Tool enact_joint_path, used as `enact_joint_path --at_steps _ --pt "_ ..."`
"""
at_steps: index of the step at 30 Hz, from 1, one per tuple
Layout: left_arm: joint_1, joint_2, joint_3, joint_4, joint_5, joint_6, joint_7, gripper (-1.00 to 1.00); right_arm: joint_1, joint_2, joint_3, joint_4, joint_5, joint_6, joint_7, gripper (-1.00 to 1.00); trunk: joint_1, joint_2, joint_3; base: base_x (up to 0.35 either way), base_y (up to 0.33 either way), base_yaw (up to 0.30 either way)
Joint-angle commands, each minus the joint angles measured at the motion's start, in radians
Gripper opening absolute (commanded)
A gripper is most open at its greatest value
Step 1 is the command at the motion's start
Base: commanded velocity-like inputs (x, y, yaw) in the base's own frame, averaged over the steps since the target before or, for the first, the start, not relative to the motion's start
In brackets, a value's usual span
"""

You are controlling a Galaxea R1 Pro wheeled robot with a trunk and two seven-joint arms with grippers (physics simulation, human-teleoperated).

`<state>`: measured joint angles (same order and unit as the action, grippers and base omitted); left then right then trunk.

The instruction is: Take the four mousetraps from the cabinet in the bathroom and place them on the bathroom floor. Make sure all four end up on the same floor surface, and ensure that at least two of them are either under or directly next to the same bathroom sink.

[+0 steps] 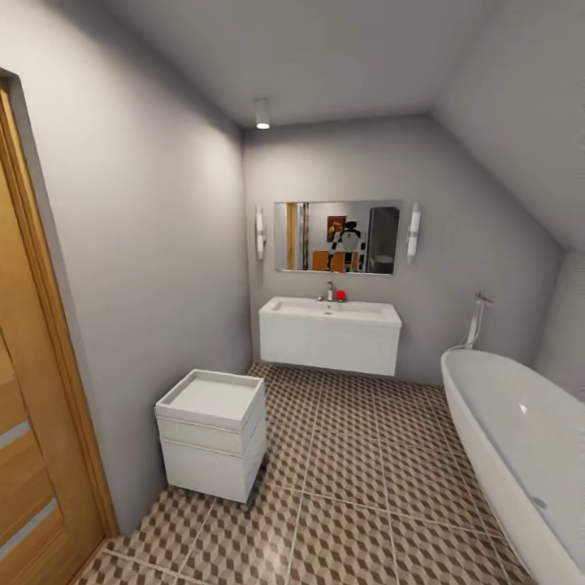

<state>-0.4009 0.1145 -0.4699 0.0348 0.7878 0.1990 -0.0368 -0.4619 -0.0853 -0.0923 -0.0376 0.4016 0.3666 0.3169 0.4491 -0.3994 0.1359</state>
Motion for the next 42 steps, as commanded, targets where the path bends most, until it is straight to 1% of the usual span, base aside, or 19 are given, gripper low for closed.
enact_joint_path --at_steps 1,11,20,26,31,42 --pt "-0.001 0.000 -0.009 0.002 0.008 0.002 -0.008 -1.00 0.000 0.000 -0.009 -0.002 0.008 0.006 0.004 -1.00 0.001 -0.001 0.000 0.336 0.000 -0.275" --pt "-0.001 -0.001 -0.009 0.002 0.008 0.003 -0.006 -1.00 0.000 0.001 -0.009 -0.002 0.004 0.006 0.005 -1.00 0.001 -0.001 0.000 0.336 0.000 -0.287" --pt "0.000 -0.002 -0.009 0.001 0.008 0.003 -0.006 -1.00 0.000 0.000 -0.008 -0.002 -0.045 0.006 0.004 -1.00 0.001 -0.001 0.000 0.336 0.000 -0.292" --pt "-0.001 -0.004 -0.009 0.001 0.008 0.003 -0.006 -1.00 0.000 0.001 -0.008 -0.002 -0.053 0.006 0.004 -1.00 0.001 -0.001 0.000 0.336 0.000 -0.283" --pt "-0.001 -0.005 -0.009 -0.001 0.008 0.003 -0.006 -1.00 0.000 0.001 -0.007 -0.002 -0.055 0.006 0.004 -1.00 0.001 -0.001 0.000 0.336 0.000 -0.118" --pt "-0.001 -0.005 -0.007 -0.001 0.011 0.003 -0.006 -1.00 0.000 0.001 -0.006 -0.002 -0.055 0.006 0.001 -1.00 0.001 -0.001 0.000 0.336 0.000 -0.012"
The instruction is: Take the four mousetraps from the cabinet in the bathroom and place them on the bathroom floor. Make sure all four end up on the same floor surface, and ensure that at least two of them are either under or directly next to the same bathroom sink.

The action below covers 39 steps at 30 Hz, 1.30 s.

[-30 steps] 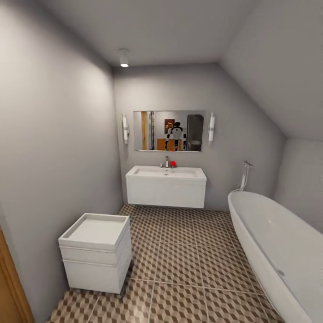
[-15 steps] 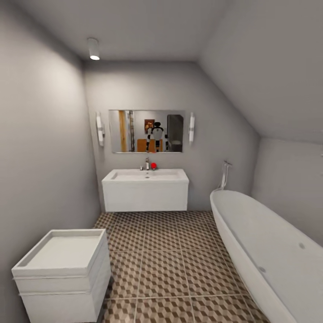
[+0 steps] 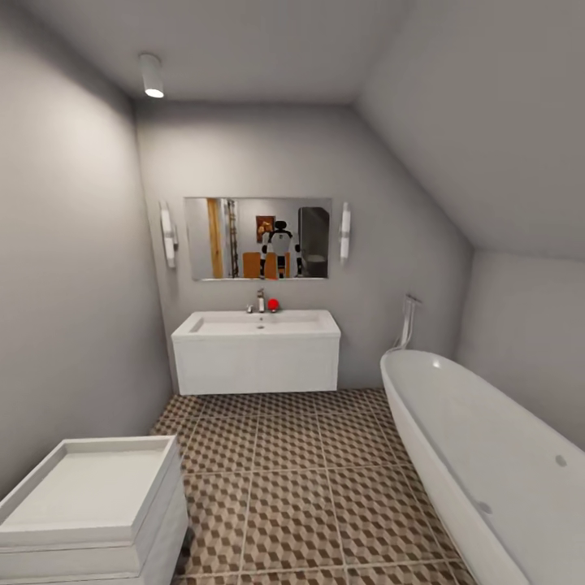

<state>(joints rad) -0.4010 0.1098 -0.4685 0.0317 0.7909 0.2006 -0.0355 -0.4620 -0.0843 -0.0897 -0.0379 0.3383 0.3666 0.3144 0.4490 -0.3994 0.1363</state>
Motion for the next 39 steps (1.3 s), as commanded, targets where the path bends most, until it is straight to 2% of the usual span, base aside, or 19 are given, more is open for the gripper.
enact_joint_path --at_steps 1,39 --pt "-0.001 0.000 -0.009 0.002 0.009 0.002 -0.007 -1.00 0.000 0.000 -0.009 -0.002 0.008 0.006 0.003 -1.00 0.001 -0.001 0.000 0.336 0.000 -0.001" --pt "-0.001 -0.012 -0.008 0.001 0.010 0.002 -0.007 -1.00 0.000 0.000 -0.008 -0.002 0.008 0.003 0.000 -1.00 0.001 -0.001 0.000 0.336 0.000 0.000"
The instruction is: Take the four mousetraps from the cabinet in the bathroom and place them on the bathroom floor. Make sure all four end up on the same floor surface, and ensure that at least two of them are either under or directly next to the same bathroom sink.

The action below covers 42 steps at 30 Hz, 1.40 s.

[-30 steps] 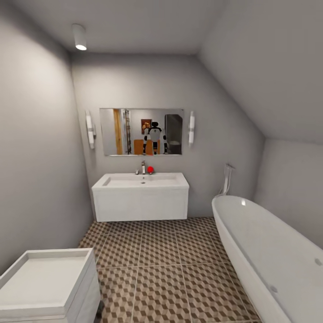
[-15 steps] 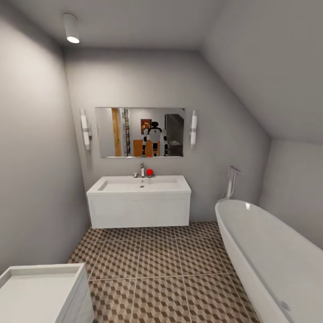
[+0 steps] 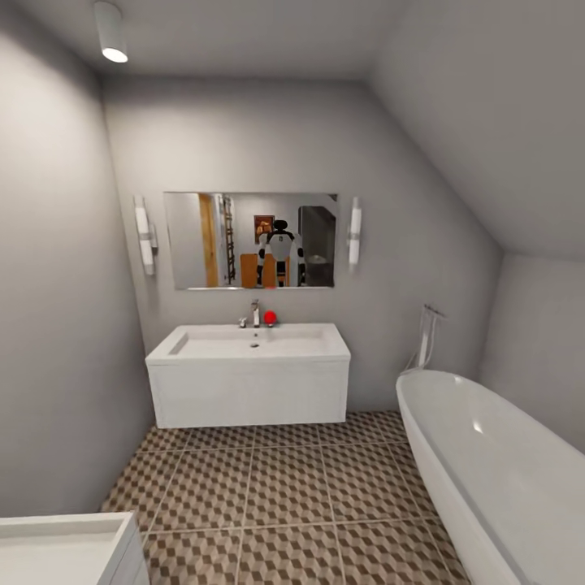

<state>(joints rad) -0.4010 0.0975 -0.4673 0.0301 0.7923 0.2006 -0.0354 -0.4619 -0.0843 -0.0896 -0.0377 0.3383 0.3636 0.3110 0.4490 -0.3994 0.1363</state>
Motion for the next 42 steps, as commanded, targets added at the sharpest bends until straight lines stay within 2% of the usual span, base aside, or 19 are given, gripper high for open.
enact_joint_path --at_steps 1,12,25,42 --pt "-0.001 0.000 -0.009 0.002 0.008 0.002 -0.008 -1.00 0.000 0.000 -0.009 -0.002 0.008 0.006 0.004 -1.00 0.001 -0.001 0.000 0.336 0.000 0.000" --pt "-0.001 -0.017 -0.010 0.002 0.008 0.002 -0.005 -1.00 0.000 0.000 -0.009 -0.003 0.008 0.006 0.005 -1.00 0.001 -0.001 0.000 0.336 -0.026 0.000" --pt "-0.001 -0.021 -0.010 0.002 0.008 0.002 -0.004 -1.00 0.000 0.000 -0.008 -0.003 0.008 0.007 0.004 -1.00 0.001 -0.001 0.000 0.332 -0.111 0.000" --pt "-0.001 -0.027 -0.008 0.002 0.007 0.001 -0.004 -1.00 0.000 0.000 -0.009 -0.003 0.008 0.008 0.005 -1.00 0.001 -0.001 0.000 0.288 -0.208 0.000"
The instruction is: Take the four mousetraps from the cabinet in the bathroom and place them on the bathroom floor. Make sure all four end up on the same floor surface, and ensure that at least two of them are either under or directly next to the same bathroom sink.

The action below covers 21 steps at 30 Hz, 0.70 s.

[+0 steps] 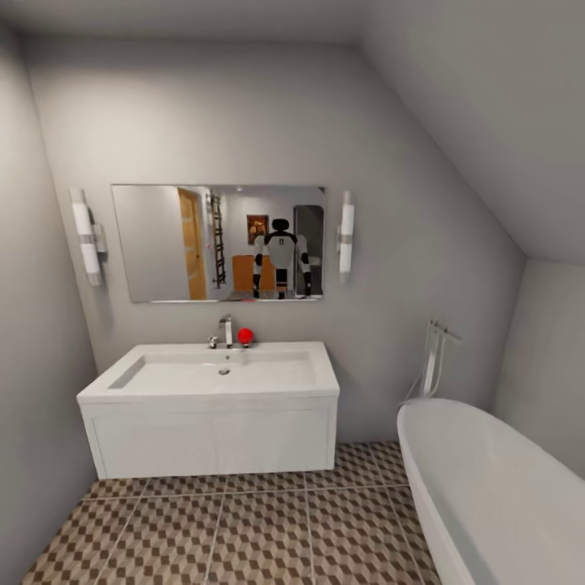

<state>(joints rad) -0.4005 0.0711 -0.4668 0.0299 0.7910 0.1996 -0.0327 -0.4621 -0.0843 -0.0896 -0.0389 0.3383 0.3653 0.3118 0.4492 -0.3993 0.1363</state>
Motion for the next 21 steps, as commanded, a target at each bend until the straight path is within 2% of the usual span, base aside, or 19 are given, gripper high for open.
enact_joint_path --at_steps 1,21 --pt "-0.001 -0.001 -0.009 0.003 0.008 0.002 -0.007 -1.00 0.000 0.000 -0.009 -0.002 0.008 0.006 0.004 -1.00 0.001 -0.001 0.000 0.151 -0.150 0.000" --pt "-0.001 -0.001 -0.004 0.001 0.011 0.000 -0.009 -1.00 0.000 0.000 -0.007 -0.002 0.008 0.006 0.004 -1.00 0.001 -0.001 0.000 0.025 -0.024 0.000"
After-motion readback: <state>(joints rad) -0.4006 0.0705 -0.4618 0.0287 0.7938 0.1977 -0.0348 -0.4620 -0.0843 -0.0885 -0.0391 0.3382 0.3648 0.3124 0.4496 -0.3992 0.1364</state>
